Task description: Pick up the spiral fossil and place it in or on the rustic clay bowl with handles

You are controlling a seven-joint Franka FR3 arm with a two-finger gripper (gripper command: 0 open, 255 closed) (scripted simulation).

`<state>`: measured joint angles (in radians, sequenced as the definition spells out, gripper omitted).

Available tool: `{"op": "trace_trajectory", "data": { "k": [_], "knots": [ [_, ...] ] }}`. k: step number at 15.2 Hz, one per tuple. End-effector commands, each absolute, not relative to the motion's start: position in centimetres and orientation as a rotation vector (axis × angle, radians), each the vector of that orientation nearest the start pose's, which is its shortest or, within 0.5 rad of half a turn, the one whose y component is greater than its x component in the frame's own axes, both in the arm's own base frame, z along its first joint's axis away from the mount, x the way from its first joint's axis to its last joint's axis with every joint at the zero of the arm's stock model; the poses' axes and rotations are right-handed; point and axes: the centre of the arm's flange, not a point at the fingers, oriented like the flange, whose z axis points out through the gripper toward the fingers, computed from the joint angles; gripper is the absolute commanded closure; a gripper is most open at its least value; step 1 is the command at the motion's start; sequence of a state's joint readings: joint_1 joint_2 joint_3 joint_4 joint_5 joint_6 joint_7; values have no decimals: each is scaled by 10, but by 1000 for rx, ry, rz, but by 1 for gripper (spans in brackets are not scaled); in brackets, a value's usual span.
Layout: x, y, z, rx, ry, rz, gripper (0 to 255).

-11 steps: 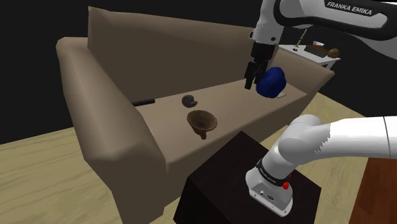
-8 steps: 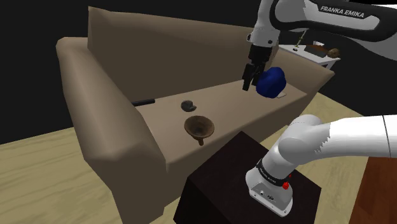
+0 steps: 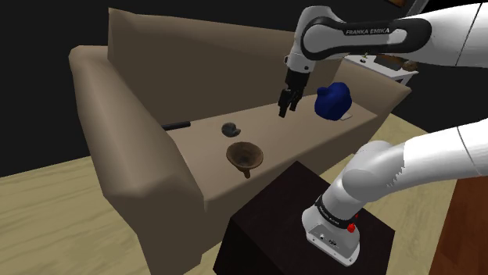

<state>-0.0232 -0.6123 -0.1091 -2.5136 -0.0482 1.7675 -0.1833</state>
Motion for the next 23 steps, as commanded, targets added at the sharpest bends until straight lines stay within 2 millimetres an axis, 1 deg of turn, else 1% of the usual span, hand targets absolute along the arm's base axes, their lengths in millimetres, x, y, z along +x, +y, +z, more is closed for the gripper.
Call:
{"op": "trace_trajectory", "data": {
  "k": [1, 12, 23],
  "knots": [
    [361, -61, 454, -3098, -154, 184, 0],
    [455, -95, 358, -3099, -250, 93, 0],
    [556, -122, 267, -3094, -346, 1, 0]
  ]
}}
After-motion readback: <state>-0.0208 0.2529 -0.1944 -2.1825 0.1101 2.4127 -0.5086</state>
